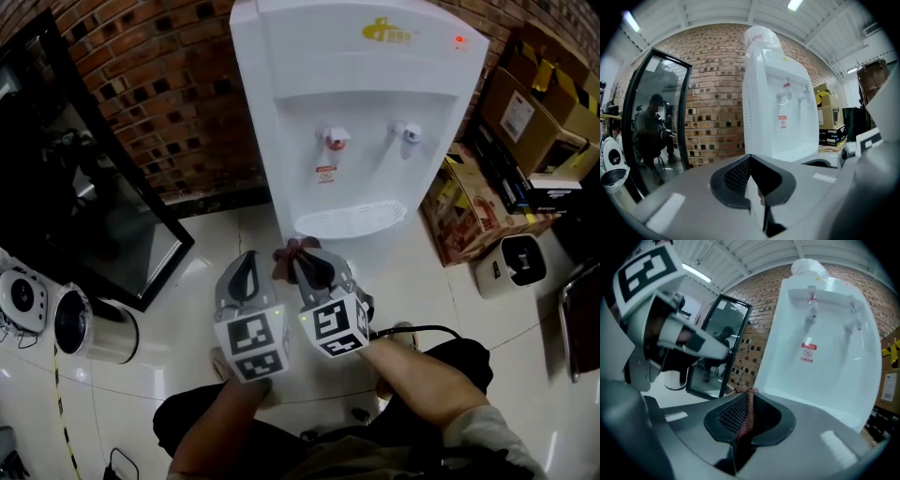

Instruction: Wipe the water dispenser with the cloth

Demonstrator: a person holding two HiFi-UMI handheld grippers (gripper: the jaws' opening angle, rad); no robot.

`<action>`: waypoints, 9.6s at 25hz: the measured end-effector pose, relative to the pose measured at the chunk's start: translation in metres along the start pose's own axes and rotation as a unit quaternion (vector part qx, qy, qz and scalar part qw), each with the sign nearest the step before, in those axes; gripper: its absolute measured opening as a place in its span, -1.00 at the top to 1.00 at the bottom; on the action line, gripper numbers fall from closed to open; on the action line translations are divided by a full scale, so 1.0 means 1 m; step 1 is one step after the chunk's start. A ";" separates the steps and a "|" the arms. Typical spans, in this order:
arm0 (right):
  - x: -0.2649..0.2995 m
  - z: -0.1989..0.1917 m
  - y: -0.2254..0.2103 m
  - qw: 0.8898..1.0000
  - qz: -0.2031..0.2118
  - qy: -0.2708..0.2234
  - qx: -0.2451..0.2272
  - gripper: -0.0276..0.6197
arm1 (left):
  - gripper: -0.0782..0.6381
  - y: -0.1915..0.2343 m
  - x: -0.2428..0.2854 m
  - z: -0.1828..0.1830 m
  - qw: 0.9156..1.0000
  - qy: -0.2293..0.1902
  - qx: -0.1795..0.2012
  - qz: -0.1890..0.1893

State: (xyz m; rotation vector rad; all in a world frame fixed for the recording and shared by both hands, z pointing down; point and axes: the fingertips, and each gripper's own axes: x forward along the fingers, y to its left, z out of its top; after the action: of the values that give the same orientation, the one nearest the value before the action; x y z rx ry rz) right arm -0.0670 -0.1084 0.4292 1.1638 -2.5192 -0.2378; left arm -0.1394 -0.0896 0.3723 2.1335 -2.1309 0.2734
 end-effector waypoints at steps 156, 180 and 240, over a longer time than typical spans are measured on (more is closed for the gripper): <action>0.056 -0.144 0.036 0.992 0.027 0.117 0.046 0.77 | 0.78 -0.018 0.031 -0.157 0.988 0.138 0.049 -0.050; 0.010 -0.215 -0.083 0.976 -0.079 0.181 0.092 0.77 | 0.78 -0.127 0.066 -0.153 0.982 0.136 0.050 -0.120; 0.095 -0.237 0.062 0.968 0.100 0.213 0.086 0.78 | 0.78 -0.008 0.018 -0.213 0.979 0.201 0.032 0.027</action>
State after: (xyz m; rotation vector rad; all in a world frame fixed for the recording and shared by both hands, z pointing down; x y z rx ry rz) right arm -0.0762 -0.1411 0.6895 0.8925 -2.2780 0.2636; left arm -0.1412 -0.0629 0.5842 1.8537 -1.9661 0.7185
